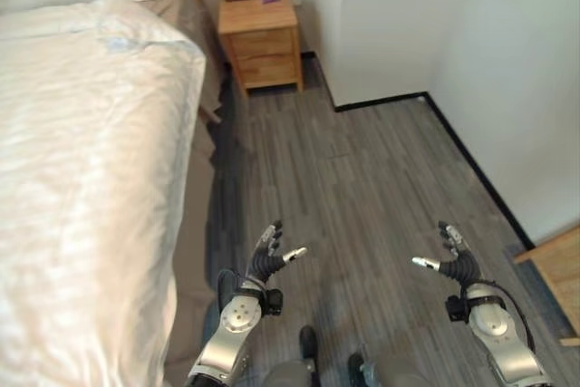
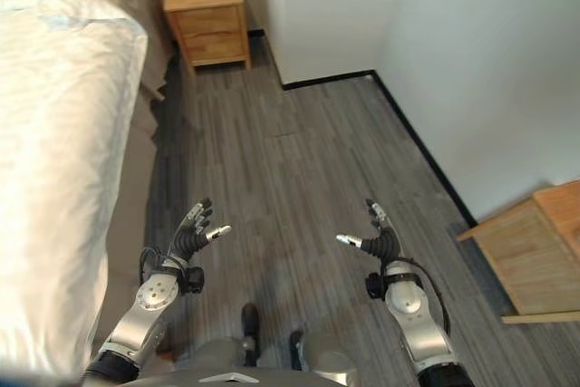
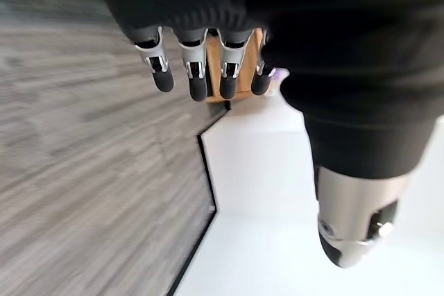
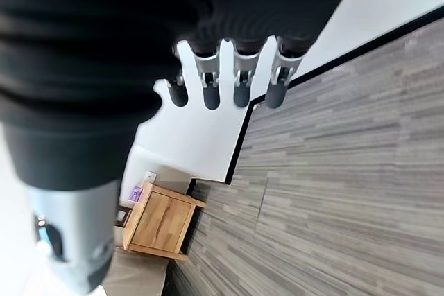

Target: Making the bed.

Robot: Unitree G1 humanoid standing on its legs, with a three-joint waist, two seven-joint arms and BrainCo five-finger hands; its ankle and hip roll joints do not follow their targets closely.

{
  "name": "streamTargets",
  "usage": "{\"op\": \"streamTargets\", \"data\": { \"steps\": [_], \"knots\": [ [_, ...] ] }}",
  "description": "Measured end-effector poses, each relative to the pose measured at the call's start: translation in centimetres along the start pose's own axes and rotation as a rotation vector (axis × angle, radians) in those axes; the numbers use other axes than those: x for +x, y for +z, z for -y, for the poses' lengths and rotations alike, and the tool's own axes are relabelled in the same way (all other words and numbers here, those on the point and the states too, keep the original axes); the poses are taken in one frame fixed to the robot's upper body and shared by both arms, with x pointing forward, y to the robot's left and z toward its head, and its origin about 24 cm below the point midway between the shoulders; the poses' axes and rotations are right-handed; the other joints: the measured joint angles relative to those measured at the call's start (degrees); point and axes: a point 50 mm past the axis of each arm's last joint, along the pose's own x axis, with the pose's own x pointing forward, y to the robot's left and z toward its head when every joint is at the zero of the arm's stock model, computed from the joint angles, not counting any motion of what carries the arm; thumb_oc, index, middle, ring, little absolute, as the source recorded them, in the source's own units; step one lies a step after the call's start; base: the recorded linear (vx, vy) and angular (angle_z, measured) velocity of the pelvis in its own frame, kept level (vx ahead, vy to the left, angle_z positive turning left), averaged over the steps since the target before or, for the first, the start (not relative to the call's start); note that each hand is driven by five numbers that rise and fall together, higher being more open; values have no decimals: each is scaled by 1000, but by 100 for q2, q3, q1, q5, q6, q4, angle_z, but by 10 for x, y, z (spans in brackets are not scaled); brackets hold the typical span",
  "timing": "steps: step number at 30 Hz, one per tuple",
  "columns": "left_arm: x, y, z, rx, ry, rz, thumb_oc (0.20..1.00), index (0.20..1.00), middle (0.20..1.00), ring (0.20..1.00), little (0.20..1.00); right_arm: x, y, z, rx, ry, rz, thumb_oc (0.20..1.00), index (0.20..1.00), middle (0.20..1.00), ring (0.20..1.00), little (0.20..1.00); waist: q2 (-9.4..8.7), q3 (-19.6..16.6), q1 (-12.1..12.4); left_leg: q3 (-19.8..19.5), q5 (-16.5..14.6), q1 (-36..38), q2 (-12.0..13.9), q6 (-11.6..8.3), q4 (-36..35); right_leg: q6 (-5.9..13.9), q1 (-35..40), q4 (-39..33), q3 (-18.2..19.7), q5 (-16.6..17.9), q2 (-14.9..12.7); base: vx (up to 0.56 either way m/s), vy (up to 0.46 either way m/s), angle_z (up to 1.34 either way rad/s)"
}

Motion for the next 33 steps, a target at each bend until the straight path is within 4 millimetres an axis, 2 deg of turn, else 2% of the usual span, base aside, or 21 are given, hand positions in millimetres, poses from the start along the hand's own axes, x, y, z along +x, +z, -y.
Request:
{"op": "streamTargets", "data": {
  "steps": [2, 4, 6, 8, 10, 13, 15, 16, 18, 19, 20, 21, 22, 23, 26, 27, 28, 29, 30, 31, 33],
  "knots": [
    [4, 6, -1, 2, 0, 23, 1000, 1000, 1000, 1000, 1000, 4, 7, 2, 6, -10, 28, 1000, 1000, 1000, 1000, 1000, 87, 24, -11, -36, -68, 58, 0, 48, -20, -29, 8, -190, -318, -49, -75, 410, -80, -11],
    [7, 10, -3, 7, 7, 36, 1000, 1000, 1000, 1000, 1000, 10, 14, 2, 6, -9, 56, 1000, 1000, 1000, 1000, 1000, 138, 62, -10, -164, -191, 76, 30, 5, -25, -207, 13, -412, -338, -220, 10, 407, -146, -9],
    [12, 17, -2, 6, 3, 59, 1000, 1000, 1000, 1000, 1000, 14, 19, 8, -10, -19, 78, 1000, 1000, 1000, 1000, 1000, 256, 144, -50, -193, -216, 87, 127, -26, -29, -273, -143, -1166, -309, -237, 55, 399, -179, 11],
    [16, 13, -4, -2, 22, 44, 1000, 1000, 1000, 1000, 1000, 17, 23, 9, -14, -20, 91, 1000, 1000, 1000, 1000, 1000, 242, 181, -107, -242, -322, 132, 138, -106, 12, -171, -414, -2012, -293, 95, -127, 266, -121, 15],
    [14, 1, -9, 0, 47, -11, 1000, 1000, 1000, 1000, 1000, 17, 24, 8, -8, -20, 95, 1000, 1000, 1000, 1000, 1000, 161, 224, -255, -418, -465, 369, 114, -156, -36, -32, -553, -3113, -8, 820, -365, 336, -197, 38],
    [-1, -16, -16, 2, 66, -70, 1000, 1000, 1000, 1000, 1000, 7, 12, 4, 1, -12, 50, 1000, 1000, 1000, 1000, 1000, -219, 117, -315, -677, -718, 750, -4, -352, -74, -20, -514, -3357, 309, 1169, -789, 327, -209, 54],
    [-16, -28, -16, -9, 74, -110, 1000, 1000, 1000, 1000, 1000, 3, 7, 5, -1, 1, 27, 1000, 1000, 1000, 1000, 1000, -183, -7, -330, -779, -915, 961, 202, -498, -71, -69, -502, -3046, 139, 1529, -630, 262, -182, 32],
    [-20, -32, -15, -15, 74, -123, 1000, 1000, 1000, 1000, 1000, 2, 5, 6, -2, 2, 22, 1000, 1000, 1000, 1000, 1000, -111, -64, -326, -787, -970, 1039, 335, -507, -49, -78, -486, -2981, 94, 1565, -504, 166, -166, 26],
    [-22, -32, -14, -19, 74, -124, 1000, 1000, 1000, 1000, 1000, 3, 7, 7, -5, 1, 28, 1000, 1000, 1000, 1000, 1000, -15, -111, -312, -772, -1083, 1005, 606, -723, 182, -122, -414, -2969, 62, 1596, -241, 110, -173, 16],
    [-19, -29, -15, -22, 78, -113, 1000, 1000, 1000, 1000, 1000, 9, 12, 7, 0, -1, 48, 1000, 1000, 1000, 1000, 1000, -94, -84, -283, -674, -1009, 778, 650, -847, 990, -344, -174, -3073, 15, 1625, -145, 69, -257, 8],
    [-17, -27, -14, -22, 76, -105, 1000, 1000, 1000, 1000, 1000, 10, 12, 7, -1, 1, 46, 1000, 1000, 1000, 1000, 1000, -214, -77, -263, -649, -962, 579, 619, -913, 1555, -426, -45, -3126, 3, 1583, -171, 115, -326, 1],
    [-15, -24, -14, -39, 77, -92, 1000, 1000, 1000, 1000, 1000, 11, 12, 8, -4, -2, 47, 1000, 1000, 1000, 1000, 1000, -349, -64, -142, -722, -741, -84, 596, -1104, 2898, -542, 157, -3282, -17, 1572, -225, 91, -208, -14],
    [-13, -22, -13, -61, 80, -86, 1000, 1000, 1000, 1000, 1000, 11, 13, 8, -6, -3, 51, 1000, 1000, 1000, 1000, 1000, -455, -29, -97, -778, -695, -443, 562, -1161, 3523, -680, 312, -3374, -37, 1651, -285, 145, -115, -14],
    [-13, -22, -13, -70, 85, -86, 1000, 1000, 1000, 1000, 1000, 11, 13, 7, -5, 1, 53, 1000, 1000, 1000, 1000, 1000, -499, -15, -45, -787, -697, -633, 536, -1164, 3640, -835, 404, -3447, -50, 1649, -291, 174, -39, -31],
    [-13, -21, -11, -105, 94, -86, 1000, 1000, 1000, 1000, 1000, 11, 16, -1, 0, 25, 60, 1000, 1000, 1000, 1000, 1000, -492, -14, 30, -401, -712, -942, 409, -1122, 3008, -820, 518, -3617, -182, 1689, -287, 257, 90, -45],
    [-14, -23, -4, -128, 88, -97, 1000, 1000, 1000, 1000, 1000, 12, 15, 1, -21, 33, 61, 1000, 1000, 1000, 1000, 1000, -115, -13, -58, -352, -563, -887, 570, -925, 1991, -198, 494, -3454, -209, 1251, -78, 115, 44, -28],
    [-12, -19, 3, -155, 79, -78, 1000, 1000, 1000, 1000, 1000, 12, 15, 7, -52, 31, 60, 1000, 1000, 1000, 1000, 1000, 179, 6, -139, -324, -496, -911, 859, -1005, 1565, -1012, 280, -2873, -111, 1365, 133, 59, 56, 6],
    [-9, -17, 8, -158, 64, -71, 1000, 1000, 1000, 1000, 1000, 9, 12, 10, -64, 29, 50, 1000, 1000, 1000, 1000, 1000, 329, 63, -249, -220, -446, -877, 963, -1026, 1396, -1052, 496, -2952, -210, 1313, 128, 34, 61, 13],
    [-9, -17, 8, -158, 64, -71, 1000, 1000, 1000, 1000, 1000, 9, 12, 10, -64, 29, 50, 1000, 1000, 1000, 1000, 1000, 329, 63, -249, -220, -446, -877, 963, -1026, 1396, -1052, 496, -2952, -210, 1313, 128, 57, 53, 64],
    [-3, -15, 13, -156, 47, -76, 1000, 1000, 1000, 1000, 1000, 0, -2, 6, -62, 41, -20, 1000, 1000, 1000, 1000, 1000, 298, 10, -355, -292, -471, -772, 771, -1003, 1131, -1087, 518, -2817, -444, 1084, 37, 88, 30, 49],
    [-4, -16, 8, -139, 52, -77, 1000, 1000, 1000, 1000, 1000, -11, -10, -5, -16, 55, -60, 1000, 1000, 1000, 1000, 1000, 26, -161, -345, -20, -468, -724, 440, -998, 1290, -1077, 527, -3001, -596, 1089, -255, 83, 10, 45]
  ]
}}
